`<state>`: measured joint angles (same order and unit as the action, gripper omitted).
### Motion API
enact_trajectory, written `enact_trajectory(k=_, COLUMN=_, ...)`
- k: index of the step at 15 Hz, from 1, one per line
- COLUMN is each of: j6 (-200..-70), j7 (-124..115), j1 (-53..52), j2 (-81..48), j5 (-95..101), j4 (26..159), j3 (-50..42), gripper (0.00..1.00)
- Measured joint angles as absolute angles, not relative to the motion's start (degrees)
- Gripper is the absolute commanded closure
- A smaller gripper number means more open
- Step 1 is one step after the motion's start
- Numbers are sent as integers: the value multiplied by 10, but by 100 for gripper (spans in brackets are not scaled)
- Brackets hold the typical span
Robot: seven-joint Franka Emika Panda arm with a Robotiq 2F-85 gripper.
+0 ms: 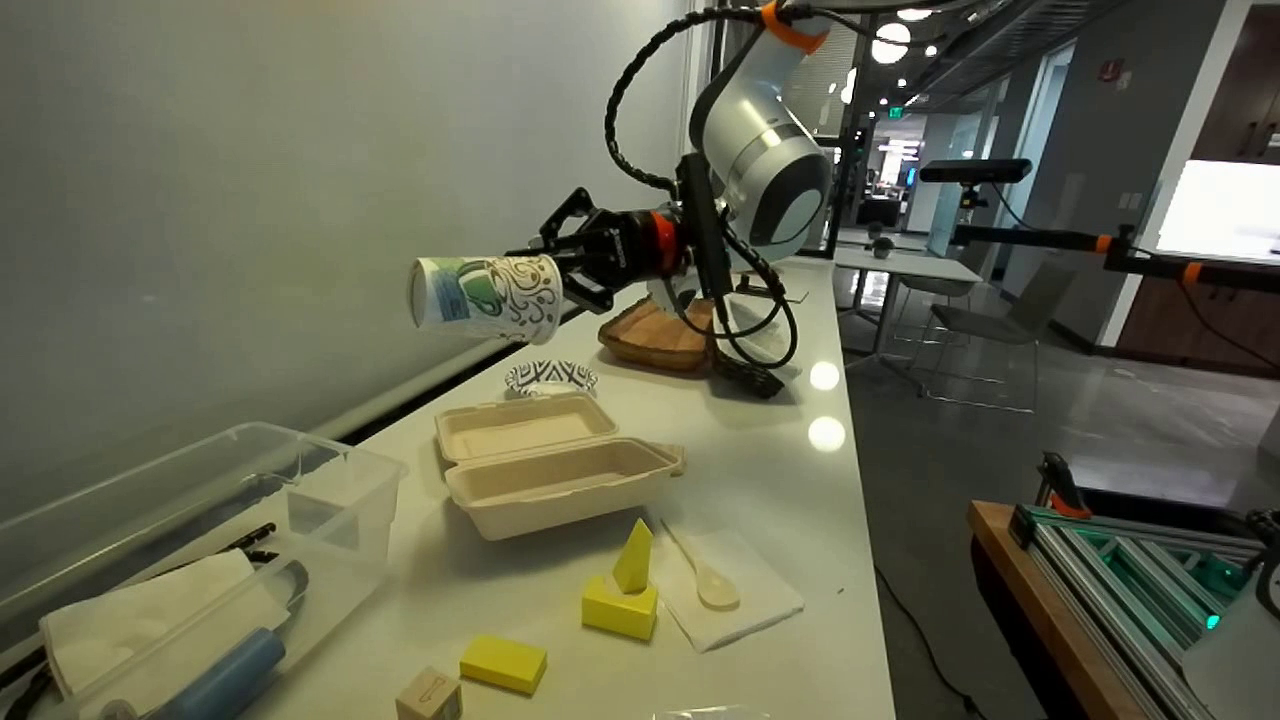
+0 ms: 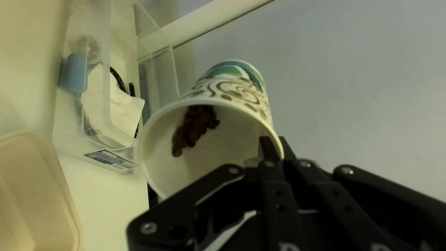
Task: Pick up the cup, and then pour its contents into the styrofoam pack
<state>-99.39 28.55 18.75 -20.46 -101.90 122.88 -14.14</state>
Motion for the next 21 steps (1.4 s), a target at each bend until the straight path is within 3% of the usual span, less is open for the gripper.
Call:
enact_trajectory(k=5, j6=-916, j7=286, j1=208, j2=-233, j5=-1055, j4=1227, j3=-154, gripper=99)
enact_trajectory(k=21, j6=-851, j7=294, j1=199, j2=-339, j5=-1065, j4=1213, j3=-148, gripper=99)
